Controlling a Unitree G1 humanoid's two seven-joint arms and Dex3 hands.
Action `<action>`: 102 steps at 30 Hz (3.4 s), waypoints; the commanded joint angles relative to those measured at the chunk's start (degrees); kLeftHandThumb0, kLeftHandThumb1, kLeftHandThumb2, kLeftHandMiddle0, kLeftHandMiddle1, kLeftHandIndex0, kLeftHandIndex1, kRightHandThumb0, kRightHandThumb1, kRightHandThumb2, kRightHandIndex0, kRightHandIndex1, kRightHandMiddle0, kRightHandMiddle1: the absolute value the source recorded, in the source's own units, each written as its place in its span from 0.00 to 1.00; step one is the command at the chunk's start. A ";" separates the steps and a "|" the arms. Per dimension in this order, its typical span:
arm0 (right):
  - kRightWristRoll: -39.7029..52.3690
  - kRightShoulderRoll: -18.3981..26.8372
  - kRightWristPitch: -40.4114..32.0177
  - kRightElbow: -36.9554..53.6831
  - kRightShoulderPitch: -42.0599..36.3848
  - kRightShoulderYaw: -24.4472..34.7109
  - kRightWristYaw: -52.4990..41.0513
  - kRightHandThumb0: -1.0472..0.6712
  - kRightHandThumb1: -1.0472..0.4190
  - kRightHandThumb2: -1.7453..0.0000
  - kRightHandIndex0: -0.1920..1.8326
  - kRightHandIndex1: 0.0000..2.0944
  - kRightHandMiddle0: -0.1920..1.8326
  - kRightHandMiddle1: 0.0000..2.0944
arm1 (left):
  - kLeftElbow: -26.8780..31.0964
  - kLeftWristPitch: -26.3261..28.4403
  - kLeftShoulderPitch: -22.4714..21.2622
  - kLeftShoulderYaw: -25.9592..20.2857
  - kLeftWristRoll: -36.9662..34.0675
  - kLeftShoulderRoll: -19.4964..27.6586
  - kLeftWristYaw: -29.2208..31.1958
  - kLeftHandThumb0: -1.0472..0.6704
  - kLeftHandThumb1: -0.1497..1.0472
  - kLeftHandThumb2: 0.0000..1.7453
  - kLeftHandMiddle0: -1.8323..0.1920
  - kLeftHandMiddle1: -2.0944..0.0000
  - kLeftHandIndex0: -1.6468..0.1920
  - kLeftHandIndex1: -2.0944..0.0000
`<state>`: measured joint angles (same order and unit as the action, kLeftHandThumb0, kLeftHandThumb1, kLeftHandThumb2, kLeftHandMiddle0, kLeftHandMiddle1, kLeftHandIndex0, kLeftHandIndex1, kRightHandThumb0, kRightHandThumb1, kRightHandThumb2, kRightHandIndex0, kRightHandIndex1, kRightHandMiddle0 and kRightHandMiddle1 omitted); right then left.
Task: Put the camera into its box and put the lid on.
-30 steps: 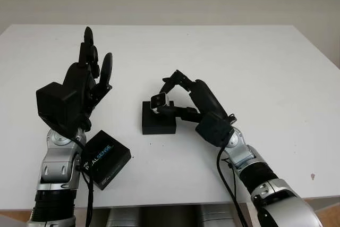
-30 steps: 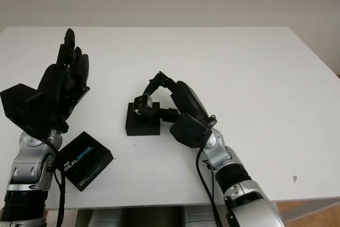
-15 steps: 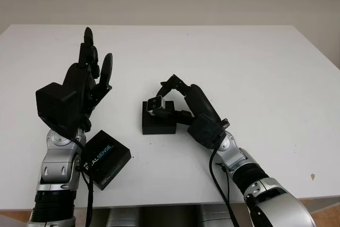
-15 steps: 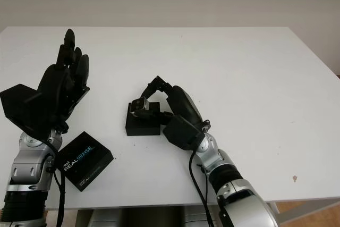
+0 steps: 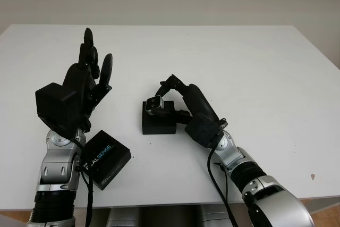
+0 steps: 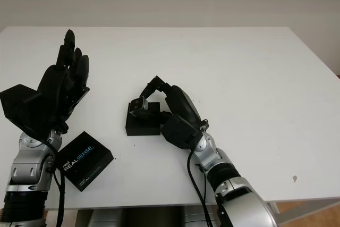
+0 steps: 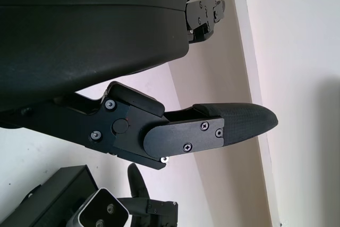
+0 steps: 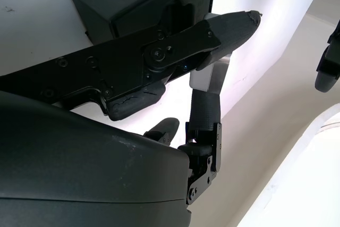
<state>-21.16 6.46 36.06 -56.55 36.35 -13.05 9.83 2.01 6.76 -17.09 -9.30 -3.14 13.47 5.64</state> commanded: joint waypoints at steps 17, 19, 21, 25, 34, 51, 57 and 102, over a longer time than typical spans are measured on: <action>-1.66 1.61 0.30 -0.59 0.95 -0.50 0.45 0.37 0.00 0.96 0.22 0.26 0.26 0.97 | 2.15 1.30 0.26 -0.33 0.10 0.71 0.05 0.13 1.00 0.33 1.00 1.00 1.00 1.00; -1.79 1.77 0.20 -0.47 0.99 -0.56 0.47 0.37 0.00 0.96 0.22 0.25 0.26 0.96 | 2.08 1.18 0.22 -0.28 0.19 0.76 0.13 0.13 1.00 0.33 1.00 1.00 1.00 1.00; -1.99 1.91 0.57 -0.50 1.01 -0.60 0.68 0.38 0.00 0.96 0.22 0.25 0.26 0.96 | 2.10 1.24 0.19 -0.32 0.18 0.73 0.16 0.13 1.00 0.34 1.00 1.00 1.00 1.00; -2.16 1.87 0.56 -0.61 0.91 -0.59 0.49 0.38 0.00 0.96 0.22 0.25 0.25 0.95 | 1.91 0.75 0.31 -0.43 0.02 0.57 0.17 0.14 1.00 0.34 1.00 1.00 1.00 1.00; -2.22 1.27 1.14 -1.31 0.32 -1.30 0.55 0.38 0.00 0.97 0.22 0.26 0.27 0.99 | 2.12 1.17 0.34 -0.38 0.21 0.62 0.09 0.13 1.00 0.33 1.00 1.00 1.00 1.00; -3.08 0.77 0.56 -1.65 -0.40 -3.03 0.23 0.37 0.00 0.96 0.21 0.26 0.25 0.98 | 2.95 1.99 0.74 -0.24 0.44 0.50 -0.15 0.12 1.00 0.33 1.00 1.00 1.00 1.00; -3.18 0.59 0.67 -1.61 -0.55 -3.26 0.01 0.37 0.00 0.96 0.21 0.26 0.25 0.97 | 3.35 2.35 0.90 -0.36 0.13 0.29 -0.21 0.12 1.00 0.33 1.00 1.00 1.00 1.00; -4.35 12.30 -9.71 34.28 -4.86 -2.50 -9.89 0.14 0.00 0.75 0.02 0.02 0.04 0.03 | 4.20 1.35 0.29 -1.01 -0.24 2.05 1.05 0.14 1.00 0.32 1.00 1.00 1.00 1.00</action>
<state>-27.22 18.63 27.23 -24.75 32.26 -16.86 1.01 5.31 8.96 -16.00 -9.85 -3.25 15.00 6.69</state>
